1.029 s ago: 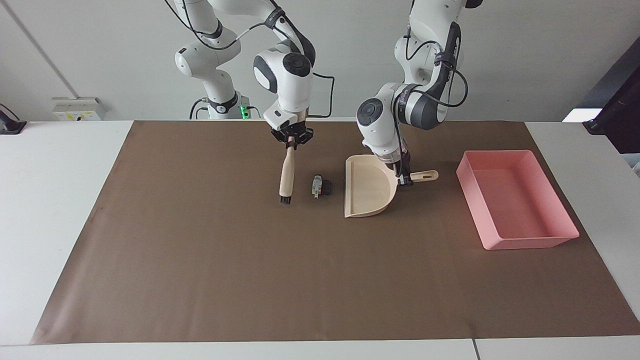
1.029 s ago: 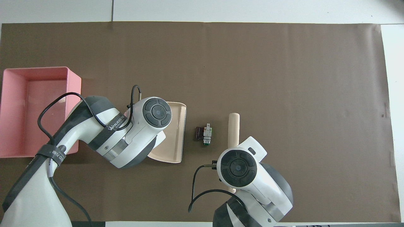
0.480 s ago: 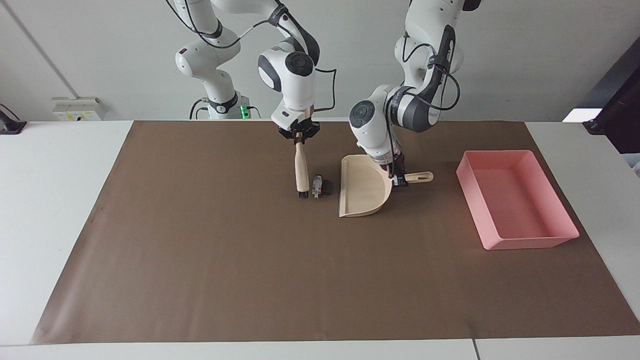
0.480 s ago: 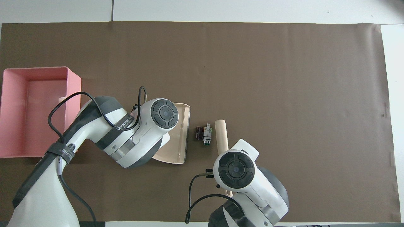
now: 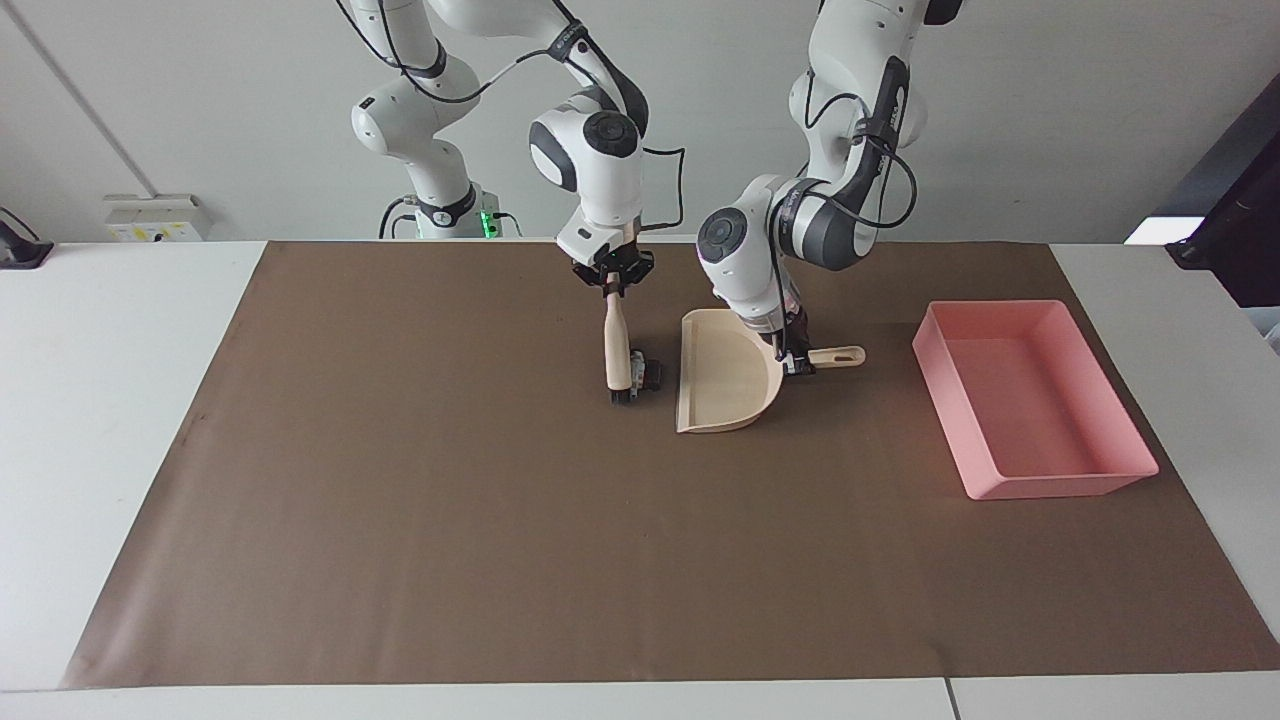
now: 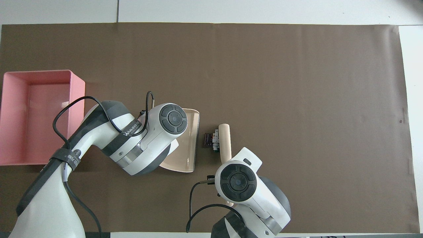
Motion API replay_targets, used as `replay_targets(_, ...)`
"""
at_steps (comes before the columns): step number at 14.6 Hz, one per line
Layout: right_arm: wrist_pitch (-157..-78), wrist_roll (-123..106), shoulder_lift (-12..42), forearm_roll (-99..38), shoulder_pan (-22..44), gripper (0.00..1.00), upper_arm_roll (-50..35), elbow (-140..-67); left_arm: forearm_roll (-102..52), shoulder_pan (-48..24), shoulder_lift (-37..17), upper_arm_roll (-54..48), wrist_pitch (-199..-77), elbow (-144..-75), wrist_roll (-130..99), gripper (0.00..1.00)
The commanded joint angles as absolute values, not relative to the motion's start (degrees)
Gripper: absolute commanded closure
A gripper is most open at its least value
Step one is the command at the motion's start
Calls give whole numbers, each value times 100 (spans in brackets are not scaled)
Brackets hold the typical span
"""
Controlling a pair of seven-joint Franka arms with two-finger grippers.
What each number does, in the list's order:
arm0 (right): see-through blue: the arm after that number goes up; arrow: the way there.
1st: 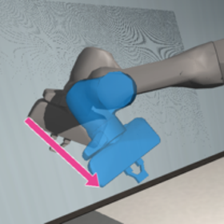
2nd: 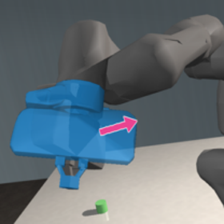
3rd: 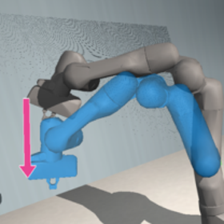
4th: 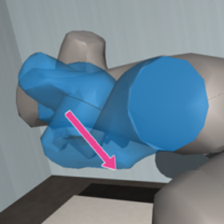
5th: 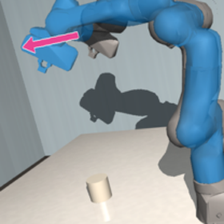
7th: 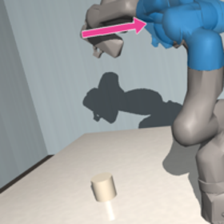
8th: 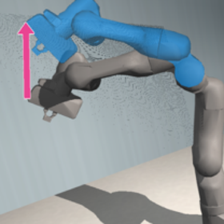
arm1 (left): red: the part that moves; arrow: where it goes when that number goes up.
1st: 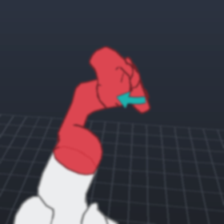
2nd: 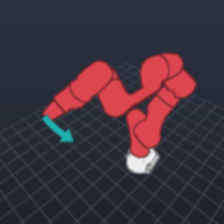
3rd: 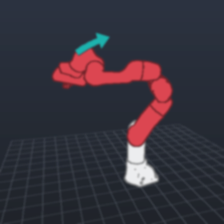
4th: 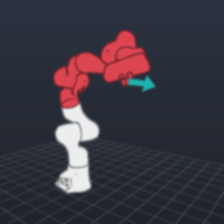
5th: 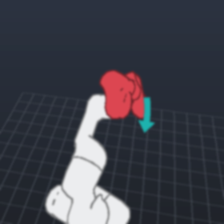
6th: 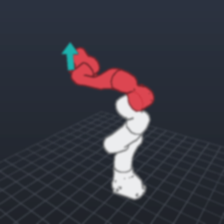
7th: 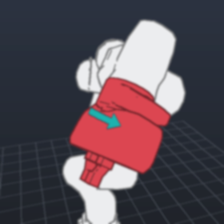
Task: Clean e-waste and dump in bin
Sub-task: 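Sweep the component into the dustpan with the brush in the right gripper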
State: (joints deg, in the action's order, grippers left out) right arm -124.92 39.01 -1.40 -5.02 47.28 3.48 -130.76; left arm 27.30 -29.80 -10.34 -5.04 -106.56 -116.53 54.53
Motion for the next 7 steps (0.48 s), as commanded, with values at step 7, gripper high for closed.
replay_targets(7, -13536, 4333, 1089, -1580, 5300, 100, 378, -12166, 2821, -3111, -1037, -448, -10582, -11663, 5396, 100)
